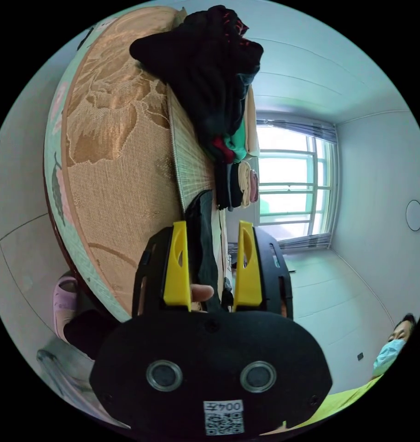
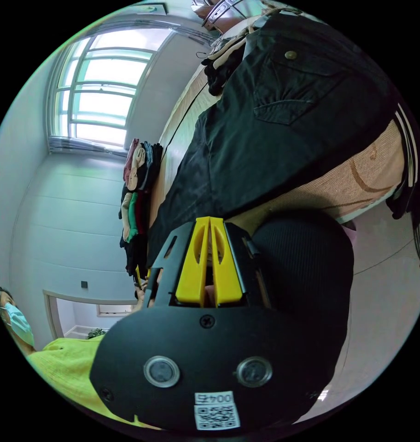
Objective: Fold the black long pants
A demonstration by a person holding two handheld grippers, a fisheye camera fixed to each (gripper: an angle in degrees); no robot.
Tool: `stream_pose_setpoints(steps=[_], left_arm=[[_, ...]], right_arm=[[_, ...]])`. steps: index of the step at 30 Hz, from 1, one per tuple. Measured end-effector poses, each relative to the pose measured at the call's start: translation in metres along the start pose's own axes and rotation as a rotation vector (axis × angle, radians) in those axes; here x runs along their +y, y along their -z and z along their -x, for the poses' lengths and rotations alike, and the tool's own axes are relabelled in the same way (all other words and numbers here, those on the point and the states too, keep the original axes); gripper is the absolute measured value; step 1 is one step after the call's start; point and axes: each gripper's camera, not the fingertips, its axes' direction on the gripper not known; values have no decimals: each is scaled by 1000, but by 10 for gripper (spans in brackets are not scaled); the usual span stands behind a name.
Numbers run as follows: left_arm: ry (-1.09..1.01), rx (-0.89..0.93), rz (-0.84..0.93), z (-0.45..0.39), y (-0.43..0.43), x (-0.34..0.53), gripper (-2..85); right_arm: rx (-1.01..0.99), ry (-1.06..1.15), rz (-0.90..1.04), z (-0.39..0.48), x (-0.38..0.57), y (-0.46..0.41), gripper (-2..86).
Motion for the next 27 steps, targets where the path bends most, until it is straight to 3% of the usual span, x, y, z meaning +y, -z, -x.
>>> stream_pose_setpoints(steps=[3, 15, 27], left_arm=[[10, 65, -2, 8, 0, 9, 134], [-65, -24, 38, 93, -53, 35, 120], [-189, -230, 103, 263, -131, 75, 62]], right_arm=[[-6, -3, -3, 3, 1, -1, -7], [-26, -16, -9, 11, 8, -6, -7], [-40, -29, -9, 15, 15, -13, -7]])
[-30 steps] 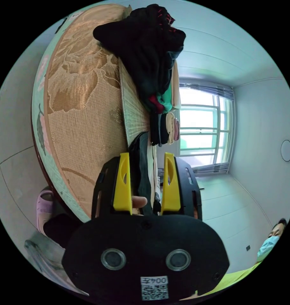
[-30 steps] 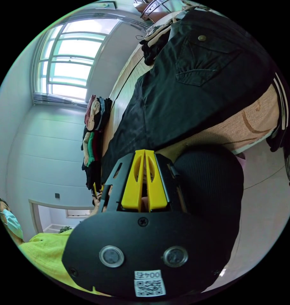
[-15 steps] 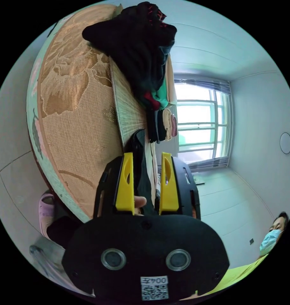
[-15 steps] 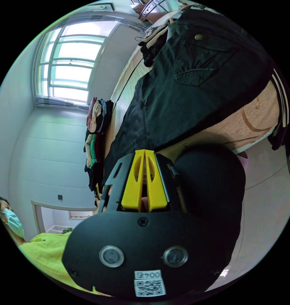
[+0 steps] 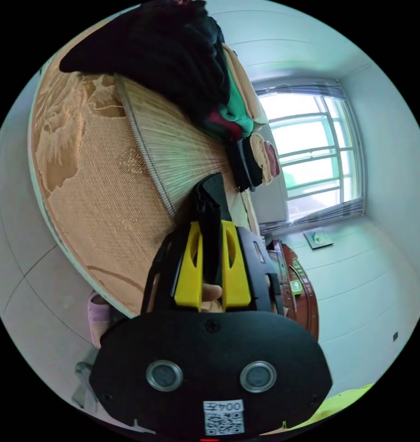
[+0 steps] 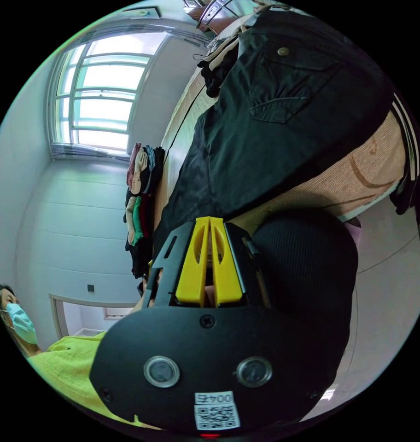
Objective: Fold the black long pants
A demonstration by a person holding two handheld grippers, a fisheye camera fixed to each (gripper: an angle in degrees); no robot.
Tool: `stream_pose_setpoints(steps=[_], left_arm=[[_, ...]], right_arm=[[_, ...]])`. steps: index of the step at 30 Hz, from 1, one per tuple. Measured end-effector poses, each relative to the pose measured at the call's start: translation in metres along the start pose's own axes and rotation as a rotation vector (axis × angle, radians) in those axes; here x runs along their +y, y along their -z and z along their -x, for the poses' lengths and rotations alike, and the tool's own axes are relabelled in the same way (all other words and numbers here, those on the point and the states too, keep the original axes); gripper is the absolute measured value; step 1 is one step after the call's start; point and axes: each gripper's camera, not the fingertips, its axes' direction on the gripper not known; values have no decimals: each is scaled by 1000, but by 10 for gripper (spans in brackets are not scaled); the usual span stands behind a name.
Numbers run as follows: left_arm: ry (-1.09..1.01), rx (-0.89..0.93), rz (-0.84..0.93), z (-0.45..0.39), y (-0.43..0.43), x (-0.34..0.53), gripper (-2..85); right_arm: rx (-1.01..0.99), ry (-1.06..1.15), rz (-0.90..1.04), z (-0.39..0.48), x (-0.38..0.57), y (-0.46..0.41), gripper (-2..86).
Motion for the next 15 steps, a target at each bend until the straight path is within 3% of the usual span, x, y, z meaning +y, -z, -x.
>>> stream_pose_setpoints(steps=[4, 15], left_arm=[[-82, -95, -17, 57, -29, 29, 38], [-496, -64, -18, 151, -77, 105, 30]], right_arm=[[-9, -3, -3, 0, 3, -2, -7], [-77, -11, -25, -8, 13, -2, -7]])
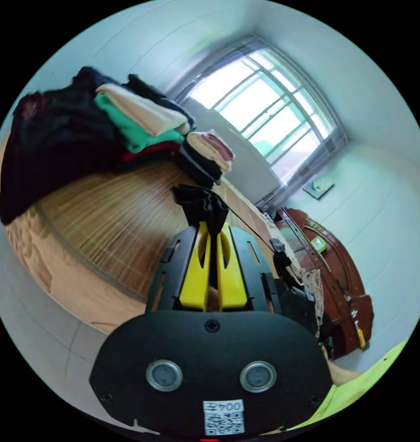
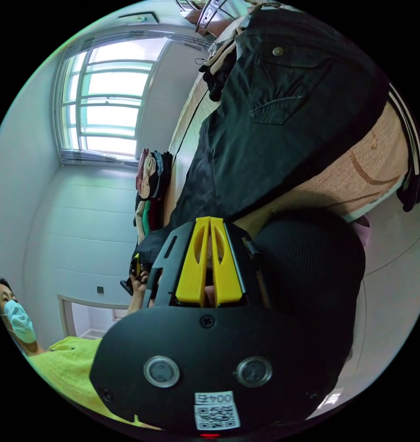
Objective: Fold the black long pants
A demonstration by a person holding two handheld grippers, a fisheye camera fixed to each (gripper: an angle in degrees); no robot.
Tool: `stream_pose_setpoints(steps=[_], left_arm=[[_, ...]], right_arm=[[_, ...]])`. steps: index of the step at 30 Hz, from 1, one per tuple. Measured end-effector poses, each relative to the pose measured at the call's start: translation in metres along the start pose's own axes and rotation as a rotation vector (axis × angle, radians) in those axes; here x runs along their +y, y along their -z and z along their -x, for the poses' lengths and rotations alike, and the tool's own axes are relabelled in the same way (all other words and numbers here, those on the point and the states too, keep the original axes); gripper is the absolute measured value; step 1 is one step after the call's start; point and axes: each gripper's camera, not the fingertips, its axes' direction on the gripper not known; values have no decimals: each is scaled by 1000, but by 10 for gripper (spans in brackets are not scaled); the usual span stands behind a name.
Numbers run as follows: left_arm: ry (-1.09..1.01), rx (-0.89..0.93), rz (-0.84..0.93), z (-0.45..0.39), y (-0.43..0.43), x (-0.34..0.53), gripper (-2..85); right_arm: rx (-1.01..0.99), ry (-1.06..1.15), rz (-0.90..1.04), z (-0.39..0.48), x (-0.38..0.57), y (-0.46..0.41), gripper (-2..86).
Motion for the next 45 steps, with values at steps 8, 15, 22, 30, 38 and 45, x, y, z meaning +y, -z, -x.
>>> stream_pose_setpoints(steps=[8, 15, 22, 30, 38, 45], left_arm=[[-336, 105, -26, -4, -40, 91, 21], [-584, 256, 7, -29, -87, 182, 15], [-878, 443, 162, -62, -178, 342, 20], [-1020, 425, 594, -11, -329, 572, 75], [-829, 205, 413, 112, -270, 466, 104], [-506, -172, 461, 320, -238, 331, 121]], right_arm=[[-65, -6, -24, -10, 8, 3, -7], [-123, -13, -50, -20, 15, 7, -7], [-213, -36, -84, -34, 20, 13, -8], [-276, -99, -122, -52, 26, 20, -7], [-331, -108, -161, -59, 29, 22, -7], [-327, -101, -147, -57, 27, 16, -8]])
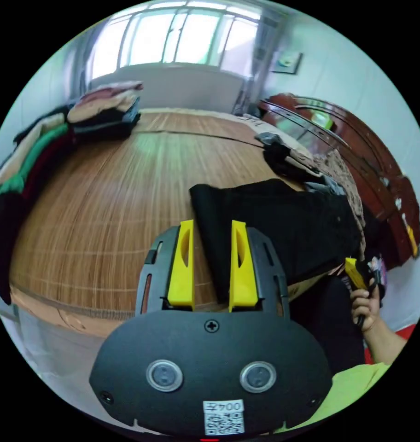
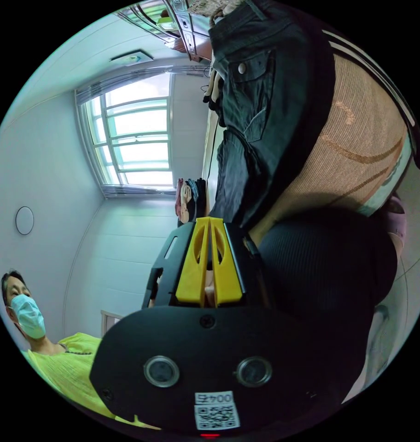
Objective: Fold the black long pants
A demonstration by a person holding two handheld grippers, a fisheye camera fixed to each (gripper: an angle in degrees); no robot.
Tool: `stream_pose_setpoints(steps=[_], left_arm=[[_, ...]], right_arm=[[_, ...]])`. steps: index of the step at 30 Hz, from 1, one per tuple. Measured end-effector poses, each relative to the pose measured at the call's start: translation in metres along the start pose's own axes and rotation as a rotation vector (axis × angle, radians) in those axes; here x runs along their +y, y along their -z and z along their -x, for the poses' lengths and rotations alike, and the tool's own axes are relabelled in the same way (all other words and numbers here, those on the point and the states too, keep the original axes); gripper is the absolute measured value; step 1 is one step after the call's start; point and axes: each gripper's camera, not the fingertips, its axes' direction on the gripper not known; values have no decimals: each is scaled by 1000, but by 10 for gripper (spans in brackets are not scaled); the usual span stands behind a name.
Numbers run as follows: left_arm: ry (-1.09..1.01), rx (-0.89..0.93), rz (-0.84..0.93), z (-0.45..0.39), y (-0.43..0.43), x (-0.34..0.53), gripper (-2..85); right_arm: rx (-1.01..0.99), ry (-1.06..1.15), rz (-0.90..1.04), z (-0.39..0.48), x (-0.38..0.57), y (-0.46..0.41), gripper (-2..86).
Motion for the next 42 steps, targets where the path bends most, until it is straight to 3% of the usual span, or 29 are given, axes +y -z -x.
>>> stream_pose_setpoints(steps=[5, 16, 23, 32, 37, 42], left_arm=[[221, 310, 136, 100, -1, -28, 132], [206, 468, 200, 122, 32, -115, 119], [194, 339, 194, 93, 69, -173, 42], [232, 181, 117, 117, 177, -211, 21], [350, 227, 119, 156, 243, -225, 18], [363, 217, 36, 143, 335, -227, 9]], right_arm=[[23, -5, 10, 2, -3, -5, -8], [39, -19, 17, 7, -12, -13, -8], [65, -23, 22, 15, -20, -20, -8], [114, 1, 60, 31, -31, -32, -2], [192, 59, 164, 49, -43, -57, 47], [247, 88, 304, 63, -65, -94, 87]])
